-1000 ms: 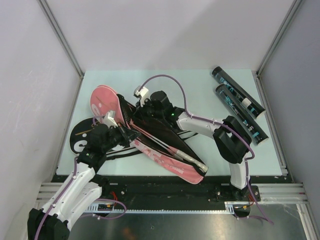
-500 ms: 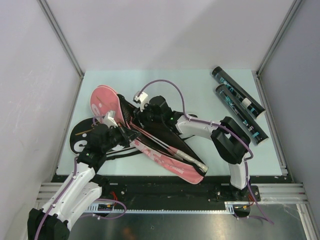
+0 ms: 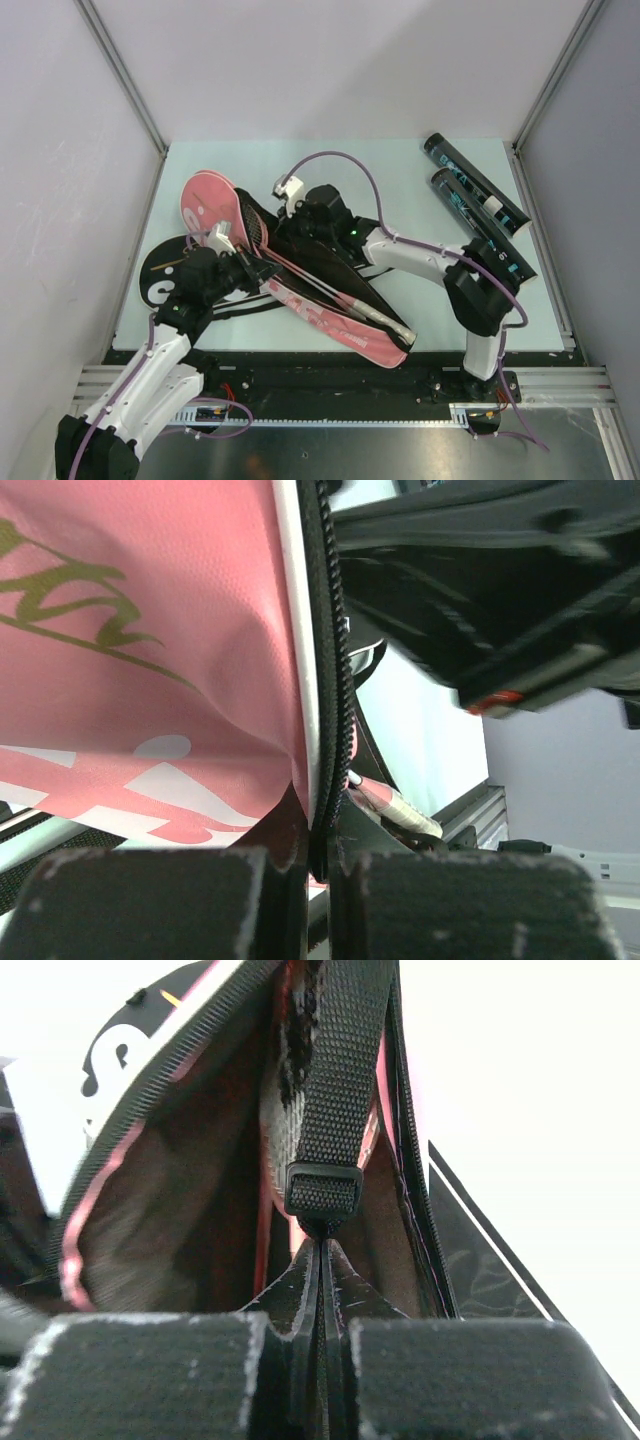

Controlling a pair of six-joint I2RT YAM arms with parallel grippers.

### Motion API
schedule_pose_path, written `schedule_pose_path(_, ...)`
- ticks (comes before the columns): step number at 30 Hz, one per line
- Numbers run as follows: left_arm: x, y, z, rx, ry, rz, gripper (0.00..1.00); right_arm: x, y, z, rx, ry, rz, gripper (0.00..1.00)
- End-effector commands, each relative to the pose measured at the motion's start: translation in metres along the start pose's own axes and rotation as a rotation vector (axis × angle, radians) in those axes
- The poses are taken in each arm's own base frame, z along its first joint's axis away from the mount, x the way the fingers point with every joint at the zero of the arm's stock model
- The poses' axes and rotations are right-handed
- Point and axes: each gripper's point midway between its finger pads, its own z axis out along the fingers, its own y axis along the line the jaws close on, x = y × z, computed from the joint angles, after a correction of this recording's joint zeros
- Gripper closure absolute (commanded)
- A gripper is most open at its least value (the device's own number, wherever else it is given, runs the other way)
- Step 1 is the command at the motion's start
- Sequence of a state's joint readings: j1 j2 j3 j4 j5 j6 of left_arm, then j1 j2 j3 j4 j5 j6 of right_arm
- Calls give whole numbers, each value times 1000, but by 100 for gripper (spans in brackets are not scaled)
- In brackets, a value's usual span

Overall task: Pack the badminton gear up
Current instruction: Adjust the racket in the racket bag.

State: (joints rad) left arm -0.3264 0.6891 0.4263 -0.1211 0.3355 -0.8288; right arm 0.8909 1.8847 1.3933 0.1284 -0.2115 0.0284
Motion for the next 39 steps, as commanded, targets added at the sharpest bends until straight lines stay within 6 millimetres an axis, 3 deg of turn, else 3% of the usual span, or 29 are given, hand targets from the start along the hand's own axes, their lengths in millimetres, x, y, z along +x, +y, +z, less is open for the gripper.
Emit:
schedule_pose_path(1,-8,-8,-1,16,-18,23,100,-66,15,-53,-45,-109,32,100)
schedule_pose_path(2,-9,-8,0,11,-22,23,100,-64,16,-62,-67,-85,53,100)
schedule_pose_path(3,-10,-8,1,8,-21,24,100,-77,20,-75,-81,-108,58,100)
schedule_pose_path(5,-15,-12,4,8,-11,27,100,-71,21,-91,-151,-65,139,100)
schedule_pose_path(7,-21,-21,6,26,-9,43,99,-85,27,-107,-206,-95,205,100)
schedule_pose_path(10,-28,-33,9,61,-2,97,100,-100,35,-120,-290,-141,230,100)
schedule_pose_path(12,-34,-49,5,126,-15,137,94,-106,38,-125,-328,-146,283,100)
schedule_pose_path(16,-40,-73,-4,225,-36,201,74,-130,48,-134,-407,-205,367,100)
schedule_pose_path(19,-36,-92,-9,342,-18,249,48,-144,48,-136,-439,-243,450,100)
schedule_pose_path(20,-34,-95,-11,360,-13,256,34,-144,46,-133,-445,-244,473,100)
schedule_pose_path(23,-25,-109,-21,454,9,284,24,-155,43,-135,-453,-276,538,100)
schedule_pose_path(26,-16,-130,-30,549,11,308,19,-163,41,-136,-443,-301,585,100)
schedule_pose_path(31,-10,-163,-36,615,-32,339,20,-171,38,-132,-425,-329,661,100)
schedule_pose_path(36,-13,-172,-33,610,-31,300,28,-181,33,-137,-402,-378,656,100)
schedule_pose_path(39,-13,-164,-20,553,-35,238,17,-182,33,-136,-410,-379,660,100)
